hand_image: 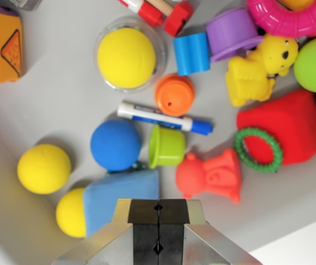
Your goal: Pick an object from the bin
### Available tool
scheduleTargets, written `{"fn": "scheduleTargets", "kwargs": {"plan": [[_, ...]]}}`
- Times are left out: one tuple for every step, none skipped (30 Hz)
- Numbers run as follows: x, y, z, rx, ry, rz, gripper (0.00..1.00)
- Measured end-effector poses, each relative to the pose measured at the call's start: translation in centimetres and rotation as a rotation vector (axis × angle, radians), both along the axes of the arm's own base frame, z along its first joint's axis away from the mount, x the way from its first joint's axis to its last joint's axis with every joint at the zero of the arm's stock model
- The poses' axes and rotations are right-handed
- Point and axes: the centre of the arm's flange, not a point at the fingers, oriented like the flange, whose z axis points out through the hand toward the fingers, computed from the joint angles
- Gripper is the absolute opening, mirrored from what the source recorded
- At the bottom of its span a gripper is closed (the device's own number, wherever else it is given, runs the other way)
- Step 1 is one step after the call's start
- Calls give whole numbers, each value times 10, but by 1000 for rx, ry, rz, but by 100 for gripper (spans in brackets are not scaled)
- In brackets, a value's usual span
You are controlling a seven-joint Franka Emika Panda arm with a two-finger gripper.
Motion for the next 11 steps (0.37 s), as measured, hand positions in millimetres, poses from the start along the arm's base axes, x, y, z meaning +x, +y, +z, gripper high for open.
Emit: {"fn": "scheduleTargets", "kwargs": {"plan": [[0,0,2,0,0,0,0],[0,0,3,0,0,0,0],[0,0,4,0,0,0,0],[0,0,5,0,1,0,0],[0,0,5,0,1,0,0],[0,0,6,0,1,0,0],[0,0,7,0,1,0,0],[0,0,7,0,1,0,0],[0,0,7,0,1,0,0],[0,0,7,0,1,0,0],[0,0,7,0,1,0,0]]}}
